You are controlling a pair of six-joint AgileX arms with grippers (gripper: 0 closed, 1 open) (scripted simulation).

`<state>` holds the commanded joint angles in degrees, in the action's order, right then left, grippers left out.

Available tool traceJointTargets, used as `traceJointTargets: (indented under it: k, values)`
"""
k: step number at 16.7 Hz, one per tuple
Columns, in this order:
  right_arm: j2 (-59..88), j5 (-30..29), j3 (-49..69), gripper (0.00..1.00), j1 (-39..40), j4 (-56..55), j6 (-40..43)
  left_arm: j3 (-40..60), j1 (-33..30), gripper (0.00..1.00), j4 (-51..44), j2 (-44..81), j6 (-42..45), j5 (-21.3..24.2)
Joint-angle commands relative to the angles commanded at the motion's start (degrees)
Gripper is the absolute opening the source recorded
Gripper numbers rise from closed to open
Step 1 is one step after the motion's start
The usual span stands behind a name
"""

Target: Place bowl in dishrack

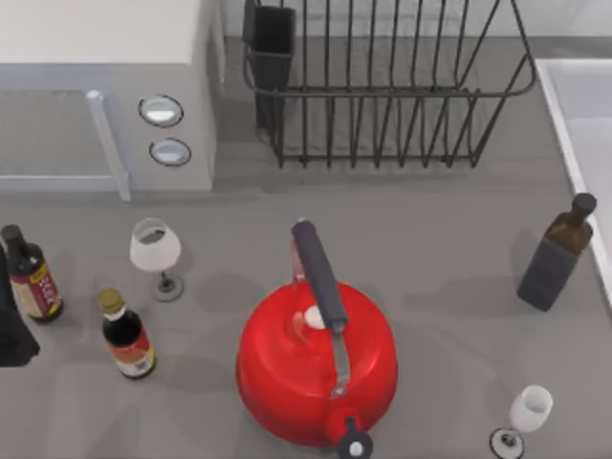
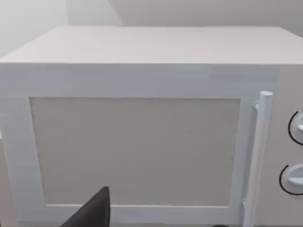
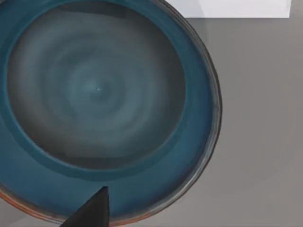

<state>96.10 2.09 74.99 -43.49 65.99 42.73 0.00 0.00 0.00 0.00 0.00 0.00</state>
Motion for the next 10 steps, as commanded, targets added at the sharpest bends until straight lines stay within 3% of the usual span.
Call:
traceJointTargets:
  k: [10]
  values:
    - [2.0, 0.0, -2.6, 1.0, 0.0, -3.8, -0.1, 0.0, 0.0, 1.0, 0.0, 0.0, 0.0, 0.0]
